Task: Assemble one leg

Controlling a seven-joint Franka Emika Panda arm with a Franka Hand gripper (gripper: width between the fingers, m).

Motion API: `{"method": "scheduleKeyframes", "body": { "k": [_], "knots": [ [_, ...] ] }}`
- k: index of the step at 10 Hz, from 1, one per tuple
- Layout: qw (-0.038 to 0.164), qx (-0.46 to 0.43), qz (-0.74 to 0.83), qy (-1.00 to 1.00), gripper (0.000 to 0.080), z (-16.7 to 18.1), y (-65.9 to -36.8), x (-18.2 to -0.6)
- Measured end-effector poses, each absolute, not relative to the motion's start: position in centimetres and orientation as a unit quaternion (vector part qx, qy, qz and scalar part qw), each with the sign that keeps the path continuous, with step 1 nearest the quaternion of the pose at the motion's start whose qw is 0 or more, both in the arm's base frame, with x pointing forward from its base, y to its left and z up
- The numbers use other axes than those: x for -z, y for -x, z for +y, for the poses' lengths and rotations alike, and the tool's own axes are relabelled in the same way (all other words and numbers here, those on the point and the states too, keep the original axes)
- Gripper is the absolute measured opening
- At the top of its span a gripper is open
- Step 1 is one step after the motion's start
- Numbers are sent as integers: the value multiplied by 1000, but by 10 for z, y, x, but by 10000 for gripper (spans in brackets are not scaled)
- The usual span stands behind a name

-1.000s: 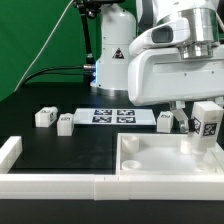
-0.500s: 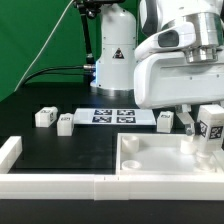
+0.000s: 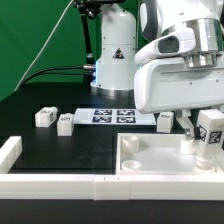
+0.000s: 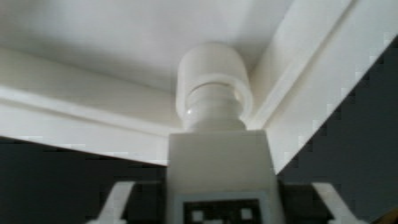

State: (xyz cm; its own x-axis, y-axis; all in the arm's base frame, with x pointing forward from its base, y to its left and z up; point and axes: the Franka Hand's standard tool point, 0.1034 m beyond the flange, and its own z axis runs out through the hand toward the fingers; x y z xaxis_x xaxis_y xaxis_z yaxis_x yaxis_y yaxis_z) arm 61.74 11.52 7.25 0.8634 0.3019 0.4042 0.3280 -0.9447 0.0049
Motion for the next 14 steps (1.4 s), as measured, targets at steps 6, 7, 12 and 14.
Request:
{"method": "scheduleKeyframes", "body": {
  "k": [6,7,12,14],
  "knots": [
    [33,204,-163,965,288,115,-615,-62],
    [32,207,-163,964,288,115,-616,-62],
    [32,207,-163,964,558,115,-616,-62],
    [32,207,-163,964,635,115,-616,-62]
  ]
}}
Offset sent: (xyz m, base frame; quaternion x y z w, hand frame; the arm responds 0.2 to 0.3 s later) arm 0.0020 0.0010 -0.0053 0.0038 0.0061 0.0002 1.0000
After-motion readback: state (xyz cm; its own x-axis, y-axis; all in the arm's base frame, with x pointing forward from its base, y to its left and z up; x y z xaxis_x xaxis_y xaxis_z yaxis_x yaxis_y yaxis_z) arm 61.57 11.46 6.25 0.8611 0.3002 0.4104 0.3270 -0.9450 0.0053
